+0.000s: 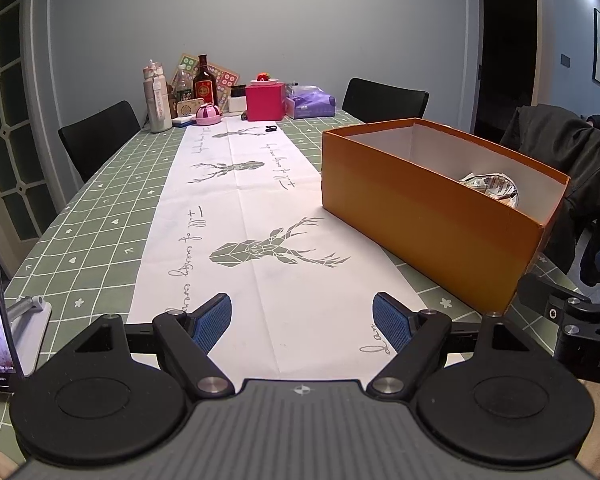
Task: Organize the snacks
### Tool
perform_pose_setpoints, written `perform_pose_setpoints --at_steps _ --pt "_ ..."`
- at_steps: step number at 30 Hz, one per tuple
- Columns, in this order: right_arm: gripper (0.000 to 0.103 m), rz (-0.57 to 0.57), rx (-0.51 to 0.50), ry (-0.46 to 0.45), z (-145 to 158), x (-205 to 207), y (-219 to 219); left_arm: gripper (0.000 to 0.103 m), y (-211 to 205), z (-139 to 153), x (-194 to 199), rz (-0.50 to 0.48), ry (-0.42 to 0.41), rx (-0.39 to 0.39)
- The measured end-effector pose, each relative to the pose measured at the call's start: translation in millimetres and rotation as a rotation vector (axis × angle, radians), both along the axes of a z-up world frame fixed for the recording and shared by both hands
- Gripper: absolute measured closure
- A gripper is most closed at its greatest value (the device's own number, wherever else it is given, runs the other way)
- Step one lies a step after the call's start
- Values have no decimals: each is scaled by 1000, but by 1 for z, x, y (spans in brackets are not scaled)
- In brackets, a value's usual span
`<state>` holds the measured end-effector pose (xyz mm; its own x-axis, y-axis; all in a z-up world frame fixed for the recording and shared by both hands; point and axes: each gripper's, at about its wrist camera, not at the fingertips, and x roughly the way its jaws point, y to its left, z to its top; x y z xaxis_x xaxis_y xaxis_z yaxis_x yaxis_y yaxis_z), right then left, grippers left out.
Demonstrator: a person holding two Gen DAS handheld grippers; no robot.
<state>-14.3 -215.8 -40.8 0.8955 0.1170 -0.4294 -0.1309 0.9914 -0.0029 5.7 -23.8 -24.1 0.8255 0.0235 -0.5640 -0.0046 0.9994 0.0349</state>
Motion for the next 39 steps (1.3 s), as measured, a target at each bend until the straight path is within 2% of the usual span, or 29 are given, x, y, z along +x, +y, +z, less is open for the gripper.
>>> perform_pose_setpoints --at_steps 39 --pt "4 12 0 25 -3 1 1 9 0 2 -4 -10 -15 -13"
